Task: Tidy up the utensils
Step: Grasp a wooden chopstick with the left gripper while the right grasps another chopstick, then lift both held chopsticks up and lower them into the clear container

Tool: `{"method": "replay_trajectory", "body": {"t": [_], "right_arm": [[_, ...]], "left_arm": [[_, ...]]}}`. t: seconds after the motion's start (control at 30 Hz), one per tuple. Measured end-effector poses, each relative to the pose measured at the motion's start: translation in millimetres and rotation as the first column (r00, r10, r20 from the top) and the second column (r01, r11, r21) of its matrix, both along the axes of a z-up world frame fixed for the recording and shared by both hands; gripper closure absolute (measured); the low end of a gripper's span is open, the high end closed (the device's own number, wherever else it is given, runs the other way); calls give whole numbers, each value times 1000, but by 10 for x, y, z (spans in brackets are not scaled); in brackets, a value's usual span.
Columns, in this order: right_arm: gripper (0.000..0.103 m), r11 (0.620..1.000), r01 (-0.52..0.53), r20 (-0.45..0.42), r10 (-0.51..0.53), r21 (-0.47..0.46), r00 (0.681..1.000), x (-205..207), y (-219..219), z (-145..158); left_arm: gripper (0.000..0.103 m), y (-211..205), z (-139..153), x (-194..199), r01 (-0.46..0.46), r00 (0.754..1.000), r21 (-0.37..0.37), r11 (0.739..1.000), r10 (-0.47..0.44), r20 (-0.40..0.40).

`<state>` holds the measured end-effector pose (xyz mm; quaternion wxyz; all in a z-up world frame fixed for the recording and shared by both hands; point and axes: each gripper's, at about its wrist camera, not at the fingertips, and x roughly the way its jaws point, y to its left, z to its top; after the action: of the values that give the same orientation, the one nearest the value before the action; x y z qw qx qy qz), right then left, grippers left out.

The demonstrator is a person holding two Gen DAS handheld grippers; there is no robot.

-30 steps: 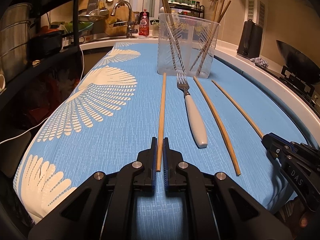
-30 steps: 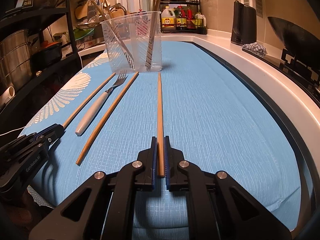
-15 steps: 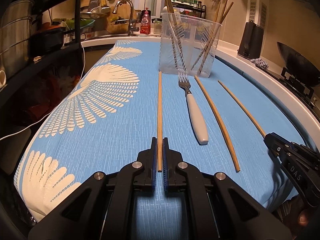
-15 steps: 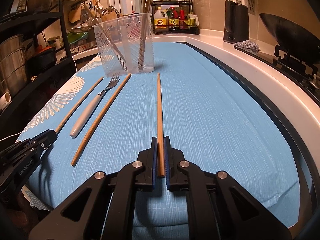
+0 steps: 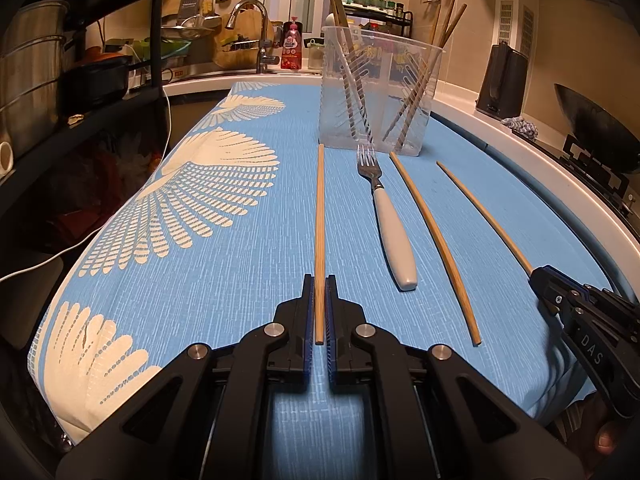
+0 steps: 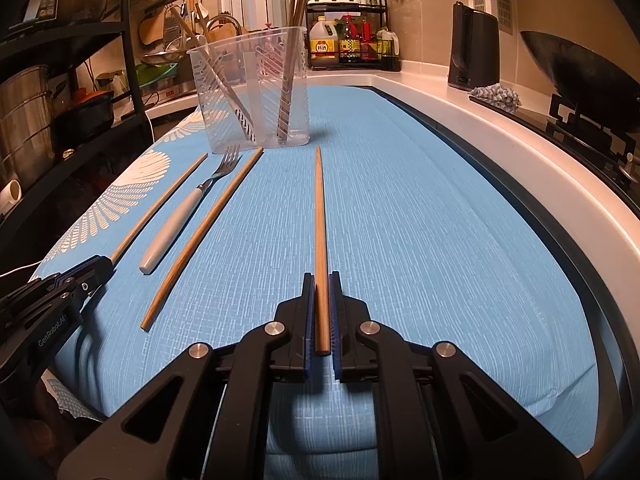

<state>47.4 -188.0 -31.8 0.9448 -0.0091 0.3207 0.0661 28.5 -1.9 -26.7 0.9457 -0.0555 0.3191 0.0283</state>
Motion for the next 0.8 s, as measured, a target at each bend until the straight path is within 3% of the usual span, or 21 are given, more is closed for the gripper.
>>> {"method": "replay_trajectory", "body": {"t": [0.8], "right_arm": [[97,1000,6,5,-6,10,1000,7,-32,125]], "left_arm": [[98,-17,89,-10,17,1000,15,1000,-17,12]]}}
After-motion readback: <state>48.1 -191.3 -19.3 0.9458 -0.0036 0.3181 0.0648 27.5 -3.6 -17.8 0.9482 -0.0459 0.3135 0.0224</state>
